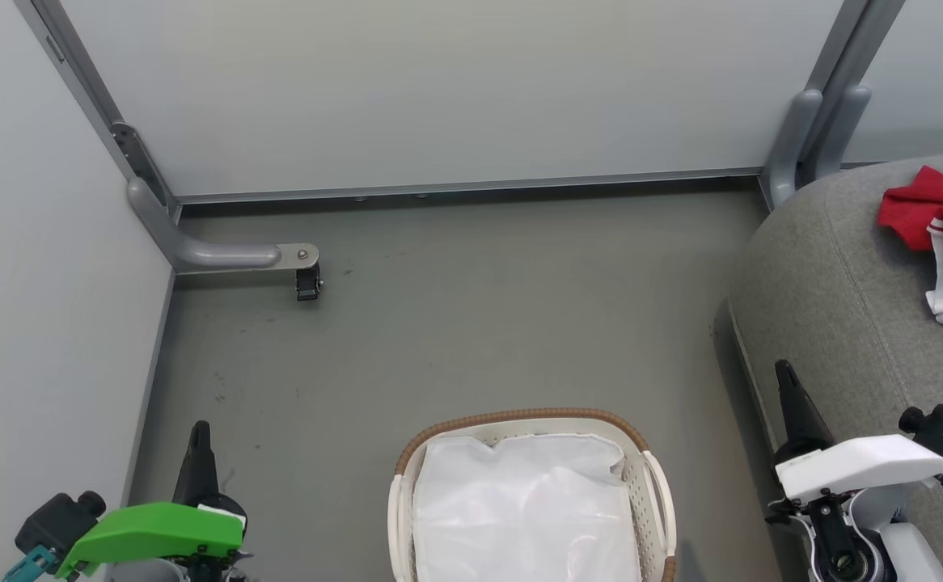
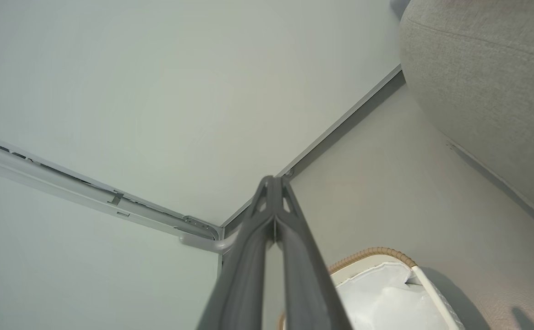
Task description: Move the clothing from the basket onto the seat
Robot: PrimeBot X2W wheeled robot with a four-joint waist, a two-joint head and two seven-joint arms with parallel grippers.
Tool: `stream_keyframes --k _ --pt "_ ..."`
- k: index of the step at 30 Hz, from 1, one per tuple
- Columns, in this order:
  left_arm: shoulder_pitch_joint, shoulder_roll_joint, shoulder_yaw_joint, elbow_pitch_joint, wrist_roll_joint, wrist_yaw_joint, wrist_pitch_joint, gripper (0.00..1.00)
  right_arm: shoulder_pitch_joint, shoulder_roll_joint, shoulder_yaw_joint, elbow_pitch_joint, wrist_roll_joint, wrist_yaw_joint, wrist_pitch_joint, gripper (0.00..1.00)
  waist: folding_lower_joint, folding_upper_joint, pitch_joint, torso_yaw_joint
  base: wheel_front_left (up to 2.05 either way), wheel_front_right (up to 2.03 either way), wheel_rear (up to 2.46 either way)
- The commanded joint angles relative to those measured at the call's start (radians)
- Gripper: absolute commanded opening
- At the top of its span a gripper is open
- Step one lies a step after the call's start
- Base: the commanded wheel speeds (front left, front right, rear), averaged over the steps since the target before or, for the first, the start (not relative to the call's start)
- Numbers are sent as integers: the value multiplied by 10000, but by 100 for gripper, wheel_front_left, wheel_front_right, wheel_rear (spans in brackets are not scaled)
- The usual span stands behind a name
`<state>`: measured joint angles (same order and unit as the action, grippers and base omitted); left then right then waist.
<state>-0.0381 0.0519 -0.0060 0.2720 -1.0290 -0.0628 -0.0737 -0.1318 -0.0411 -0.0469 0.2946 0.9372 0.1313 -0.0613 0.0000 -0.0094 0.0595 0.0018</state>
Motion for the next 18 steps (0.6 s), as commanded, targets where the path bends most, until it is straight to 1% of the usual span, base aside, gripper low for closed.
stream_keyframes --k 1,18 --pt "-316 85 69 -127 -290 -83 65 0 27 -69 -60 -162 301 -4 66 0 0 37 -10 0 0 0 0" --pt "-448 91 366 -180 -1903 -263 559 0 97 -84 -240 -270 2145 -5 555 0 0 49 -134 -4 0 0 0"
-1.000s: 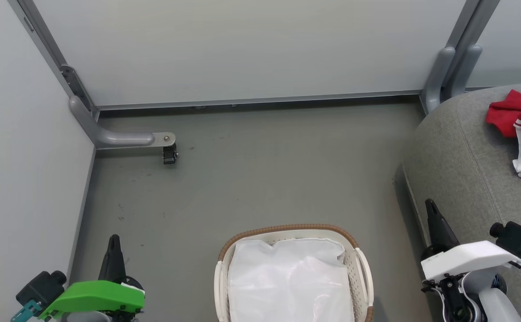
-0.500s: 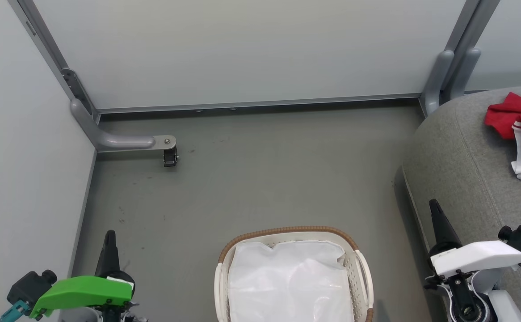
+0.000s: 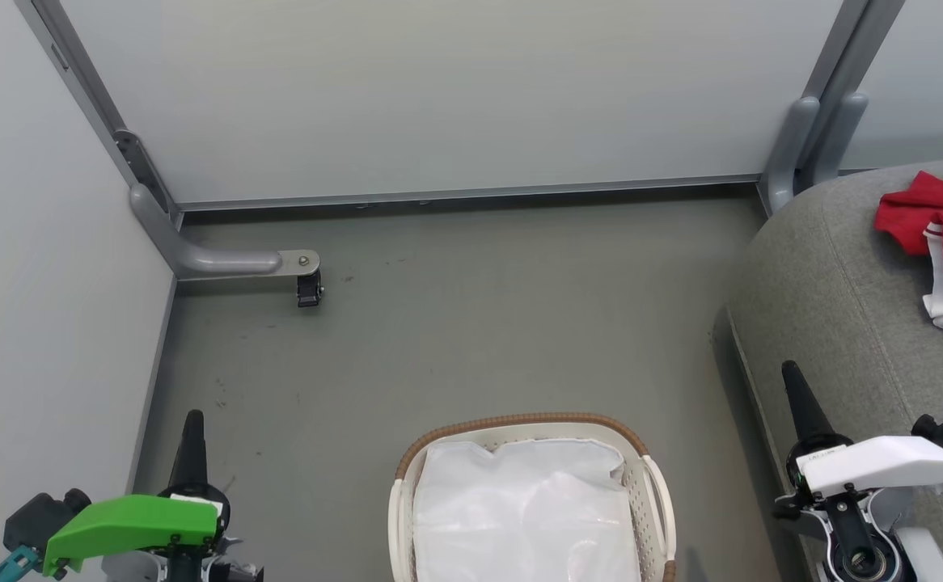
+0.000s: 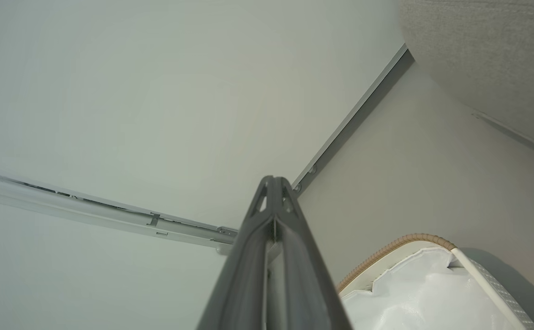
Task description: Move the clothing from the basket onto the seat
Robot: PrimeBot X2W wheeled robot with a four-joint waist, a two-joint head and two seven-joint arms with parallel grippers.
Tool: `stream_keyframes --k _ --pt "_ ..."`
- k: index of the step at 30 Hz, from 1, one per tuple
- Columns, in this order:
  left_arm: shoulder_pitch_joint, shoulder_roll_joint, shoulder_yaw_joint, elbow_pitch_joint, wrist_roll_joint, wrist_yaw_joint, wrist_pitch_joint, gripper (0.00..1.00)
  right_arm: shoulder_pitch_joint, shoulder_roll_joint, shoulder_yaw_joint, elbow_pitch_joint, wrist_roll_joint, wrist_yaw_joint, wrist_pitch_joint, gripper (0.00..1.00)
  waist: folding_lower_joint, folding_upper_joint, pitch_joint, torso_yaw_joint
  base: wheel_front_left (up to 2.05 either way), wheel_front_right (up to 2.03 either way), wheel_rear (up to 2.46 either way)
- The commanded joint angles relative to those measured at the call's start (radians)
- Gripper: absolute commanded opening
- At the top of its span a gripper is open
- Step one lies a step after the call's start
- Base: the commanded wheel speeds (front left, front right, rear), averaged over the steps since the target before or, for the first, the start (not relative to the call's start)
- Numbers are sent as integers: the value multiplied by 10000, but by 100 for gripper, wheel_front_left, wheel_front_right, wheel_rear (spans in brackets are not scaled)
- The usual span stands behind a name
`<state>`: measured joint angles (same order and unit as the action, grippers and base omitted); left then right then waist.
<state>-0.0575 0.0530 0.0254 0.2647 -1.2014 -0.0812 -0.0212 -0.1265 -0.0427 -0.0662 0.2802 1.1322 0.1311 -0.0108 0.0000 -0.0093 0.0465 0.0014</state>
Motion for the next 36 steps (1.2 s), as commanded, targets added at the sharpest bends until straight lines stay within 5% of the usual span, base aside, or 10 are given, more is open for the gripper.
stream_keyframes --k 1,36 --pt "-264 80 70 -109 -277 -84 65 0 47 -69 -58 -133 305 -3 77 0 0 50 -12 0 0 0 0" --pt "-480 70 577 -187 -2879 -370 899 0 168 -92 -352 -302 3298 -5 875 0 0 76 -266 -8 0 0 0"
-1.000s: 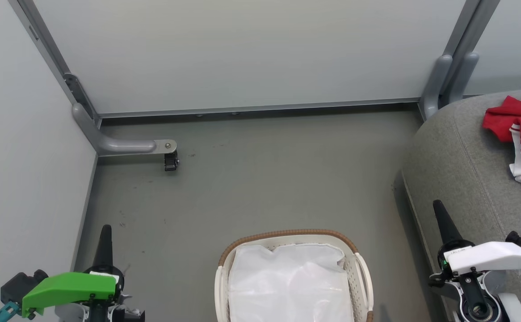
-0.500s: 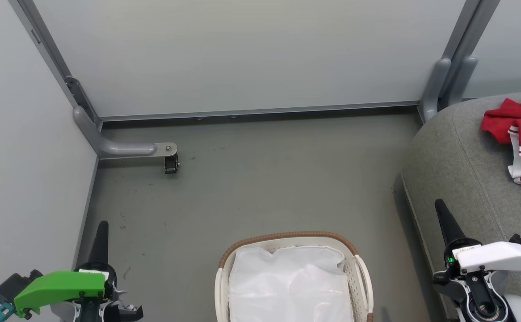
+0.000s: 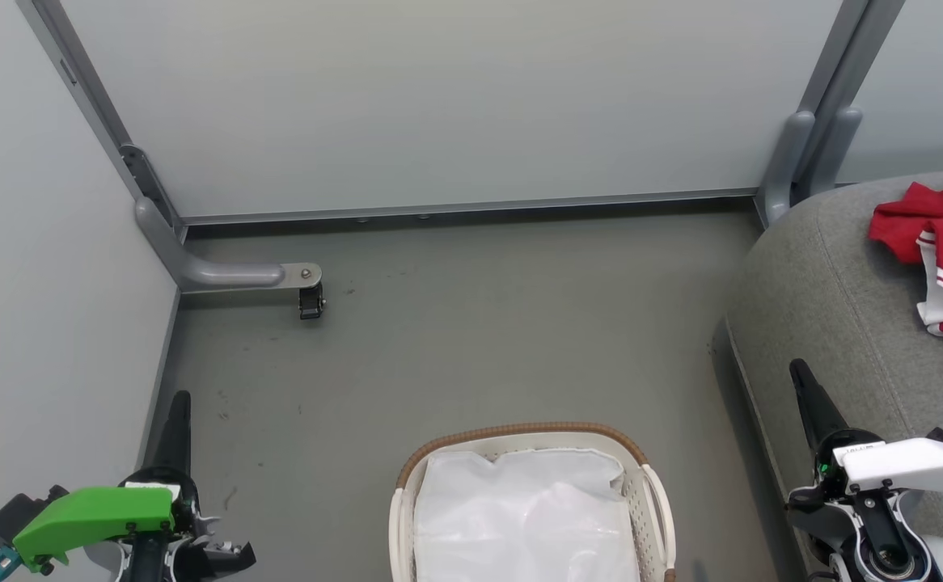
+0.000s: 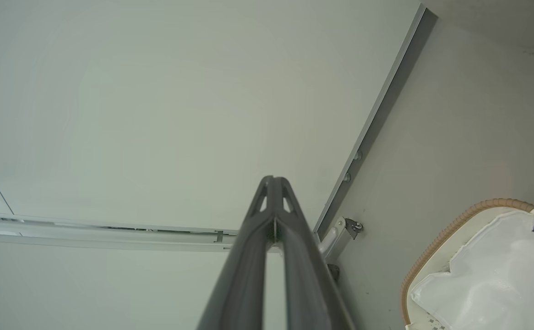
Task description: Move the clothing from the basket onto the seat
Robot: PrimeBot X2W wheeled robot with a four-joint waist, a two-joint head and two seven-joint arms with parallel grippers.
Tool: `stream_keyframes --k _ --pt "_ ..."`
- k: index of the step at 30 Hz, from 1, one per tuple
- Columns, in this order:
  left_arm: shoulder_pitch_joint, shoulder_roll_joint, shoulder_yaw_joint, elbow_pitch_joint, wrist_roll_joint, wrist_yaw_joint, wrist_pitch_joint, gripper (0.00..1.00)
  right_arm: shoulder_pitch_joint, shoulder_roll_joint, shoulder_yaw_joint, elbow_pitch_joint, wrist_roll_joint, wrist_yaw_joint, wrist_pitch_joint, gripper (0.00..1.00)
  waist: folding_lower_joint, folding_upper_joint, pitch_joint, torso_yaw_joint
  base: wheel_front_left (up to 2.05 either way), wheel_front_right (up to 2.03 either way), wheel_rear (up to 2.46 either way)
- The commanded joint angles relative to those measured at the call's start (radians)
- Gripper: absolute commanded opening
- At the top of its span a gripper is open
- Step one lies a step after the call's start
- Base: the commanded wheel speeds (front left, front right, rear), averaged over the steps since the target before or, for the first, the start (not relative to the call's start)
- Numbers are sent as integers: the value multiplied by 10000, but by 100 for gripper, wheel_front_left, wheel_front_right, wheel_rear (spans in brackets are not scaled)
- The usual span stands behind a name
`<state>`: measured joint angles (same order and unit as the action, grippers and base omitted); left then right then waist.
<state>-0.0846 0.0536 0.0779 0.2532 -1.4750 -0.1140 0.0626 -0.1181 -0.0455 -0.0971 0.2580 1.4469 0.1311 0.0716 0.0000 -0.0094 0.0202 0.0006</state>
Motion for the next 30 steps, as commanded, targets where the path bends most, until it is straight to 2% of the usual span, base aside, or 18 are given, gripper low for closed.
stream_keyframes --k 1,23,30 --pt "-216 62 62 -73 -198 -54 76 0 89 -65 -51 -82 233 -5 82 0 0 77 -10 0 0 0 0" --pt "-291 49 322 -101 -1483 -209 502 0 152 -76 -196 -162 1712 -7 455 0 0 94 -170 -6 0 0 0" --pt "-277 39 324 -92 -1444 -207 493 0 151 -74 -191 -157 1676 -7 457 0 0 94 -171 -6 0 0 0"
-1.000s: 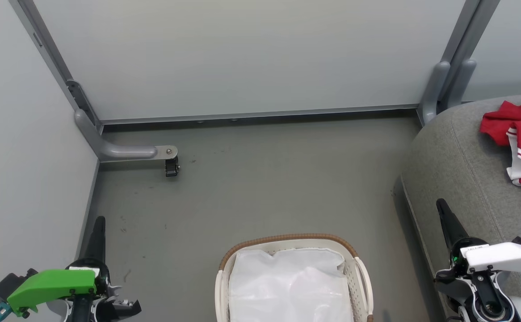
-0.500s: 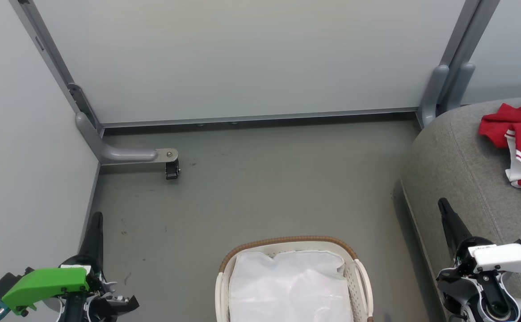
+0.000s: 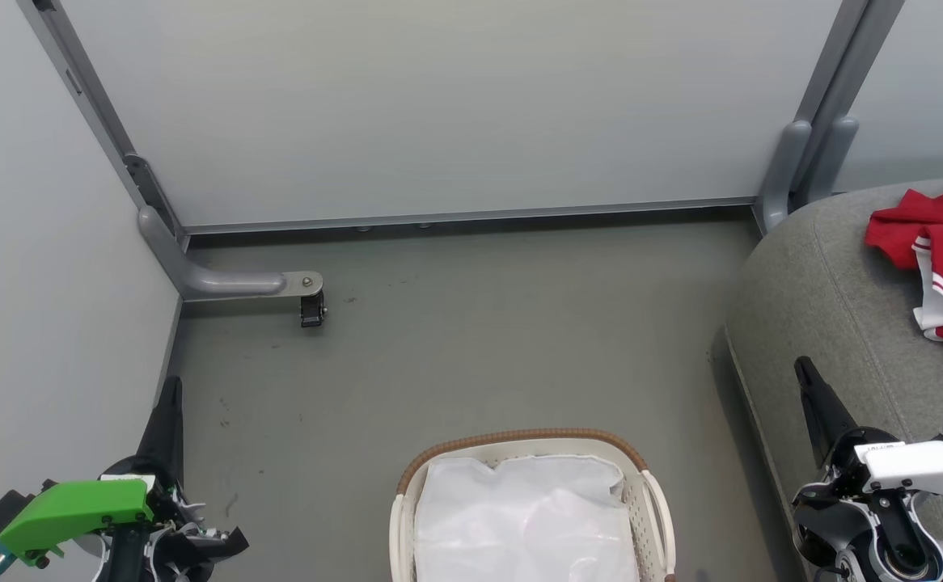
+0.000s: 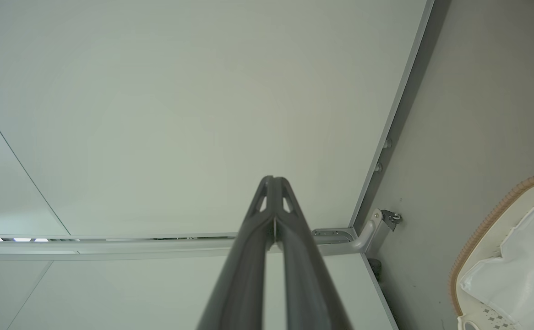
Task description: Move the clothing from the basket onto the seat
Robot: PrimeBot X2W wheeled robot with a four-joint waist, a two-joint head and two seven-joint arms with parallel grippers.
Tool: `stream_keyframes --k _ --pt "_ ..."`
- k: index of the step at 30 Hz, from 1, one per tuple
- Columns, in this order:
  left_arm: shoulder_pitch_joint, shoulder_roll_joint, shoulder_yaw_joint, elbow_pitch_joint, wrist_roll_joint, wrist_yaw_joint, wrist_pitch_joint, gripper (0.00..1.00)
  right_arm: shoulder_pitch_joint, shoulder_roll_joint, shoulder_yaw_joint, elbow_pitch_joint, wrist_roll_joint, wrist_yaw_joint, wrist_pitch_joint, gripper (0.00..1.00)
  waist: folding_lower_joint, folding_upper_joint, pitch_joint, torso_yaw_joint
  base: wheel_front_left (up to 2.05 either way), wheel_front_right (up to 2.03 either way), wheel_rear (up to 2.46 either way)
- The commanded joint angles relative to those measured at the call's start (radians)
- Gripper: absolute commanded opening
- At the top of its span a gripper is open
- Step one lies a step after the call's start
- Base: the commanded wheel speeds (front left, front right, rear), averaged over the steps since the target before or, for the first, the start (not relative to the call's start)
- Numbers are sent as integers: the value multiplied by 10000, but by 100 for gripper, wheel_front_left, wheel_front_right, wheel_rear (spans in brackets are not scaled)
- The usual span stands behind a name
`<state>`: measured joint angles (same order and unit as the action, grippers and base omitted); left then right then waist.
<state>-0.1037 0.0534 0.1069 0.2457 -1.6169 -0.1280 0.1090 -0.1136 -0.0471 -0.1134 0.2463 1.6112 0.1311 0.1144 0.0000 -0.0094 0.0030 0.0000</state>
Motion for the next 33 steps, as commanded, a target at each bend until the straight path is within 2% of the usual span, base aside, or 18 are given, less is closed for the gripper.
stream_keyframes --k 1,33 --pt "-86 40 36 -18 -24 -66 30 0 106 -59 -28 -40 33 -7 30 0 0 94 1 0 0 0 0" --pt "-91 10 63 -18 19 -63 40 0 106 -59 -25 -40 34 -7 28 0 0 94 1 0 0 0 0"
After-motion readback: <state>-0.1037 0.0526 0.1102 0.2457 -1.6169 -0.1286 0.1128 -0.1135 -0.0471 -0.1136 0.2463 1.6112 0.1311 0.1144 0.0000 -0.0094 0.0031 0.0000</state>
